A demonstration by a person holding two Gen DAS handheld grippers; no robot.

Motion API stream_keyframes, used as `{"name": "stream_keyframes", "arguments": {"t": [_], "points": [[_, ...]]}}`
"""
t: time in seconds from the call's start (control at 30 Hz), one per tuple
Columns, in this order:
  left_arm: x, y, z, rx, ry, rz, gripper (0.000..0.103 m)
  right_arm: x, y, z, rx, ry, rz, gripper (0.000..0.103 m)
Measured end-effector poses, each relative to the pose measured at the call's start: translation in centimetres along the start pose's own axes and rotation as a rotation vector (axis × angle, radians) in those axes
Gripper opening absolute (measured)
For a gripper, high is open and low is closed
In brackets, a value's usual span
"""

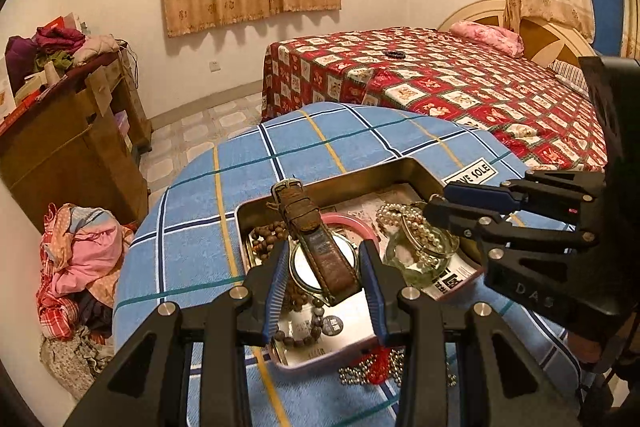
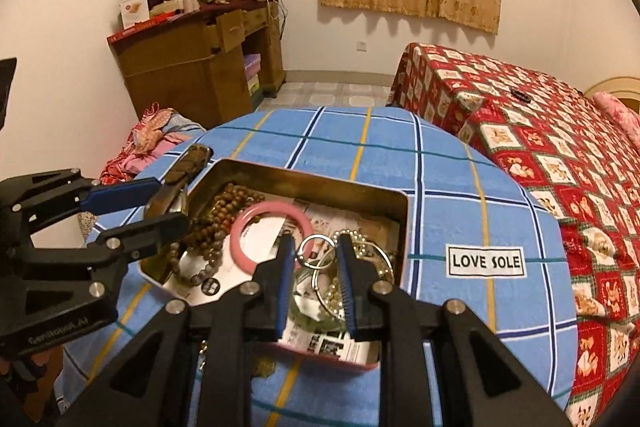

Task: Organize jewelry
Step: 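Open both tools to drop the watch and ring into the tin, then move both tools to the gold bead chain with the red tassel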

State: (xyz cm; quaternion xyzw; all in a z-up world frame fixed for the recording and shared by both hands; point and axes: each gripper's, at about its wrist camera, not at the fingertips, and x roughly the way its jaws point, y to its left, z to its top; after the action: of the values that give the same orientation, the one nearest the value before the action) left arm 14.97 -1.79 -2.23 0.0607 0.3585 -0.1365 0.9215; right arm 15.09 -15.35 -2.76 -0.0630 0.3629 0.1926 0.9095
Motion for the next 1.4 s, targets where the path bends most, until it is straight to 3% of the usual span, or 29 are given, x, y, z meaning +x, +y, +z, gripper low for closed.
{"name": "stream_keyframes", "arguments": {"t": [0.23,0.27,0.33,0.37,0.43,0.5,0.9,1.0,1.1,1.27,1.4], "points": [[1.8,0.3,-0.1,-0.015,0.035,-0.014,0.038,1.2,-0.2,-0.1,0.005,0.016,-0.001,0.024],[1.8,0.3,-0.1,-0.022,0.035,-0.013,0.042,1.2,-0.2,-0.2,0.003,0.014,-0.005,0.025],[1.4,0.4,0.0,-0.034,0.003,0.004,0.093,1.2,-0.3,-0.3,0.005,0.011,-0.025,0.029],[1.1,0.5,0.2,-0.036,-0.017,0.016,0.099,1.2,-0.3,-0.4,0.009,0.016,-0.022,0.032],[0.7,0.7,0.3,-0.050,-0.031,0.029,0.099,0.9,-0.4,-0.5,0.017,0.011,-0.030,0.046],[0.4,0.8,0.4,-0.055,-0.039,0.028,0.099,0.5,-0.5,-0.6,0.020,0.003,-0.035,0.053],[-1.7,-0.2,-3.3,-0.092,-0.013,0.079,0.099,-1.7,-1.0,-2.9,0.061,-0.005,-0.067,0.053],[-2.3,-1.1,-4.9,-0.089,-0.007,0.100,0.099,-2.7,-0.9,-4.1,0.064,-0.015,-0.075,0.064],[-2.5,-1.4,-6.4,-0.115,0.002,0.115,0.099,-3.6,-0.9,-5.2,0.074,-0.027,-0.091,0.065],[-1.7,-1.4,-7.9,-0.164,0.045,0.148,0.099,-4.4,-1.1,-6.9,0.094,-0.020,-0.101,0.065],[-0.8,-2.5,-8.1,-0.142,0.080,0.139,0.099,-4.2,-1.5,-7.9,0.119,-0.003,-0.097,0.065]]}}
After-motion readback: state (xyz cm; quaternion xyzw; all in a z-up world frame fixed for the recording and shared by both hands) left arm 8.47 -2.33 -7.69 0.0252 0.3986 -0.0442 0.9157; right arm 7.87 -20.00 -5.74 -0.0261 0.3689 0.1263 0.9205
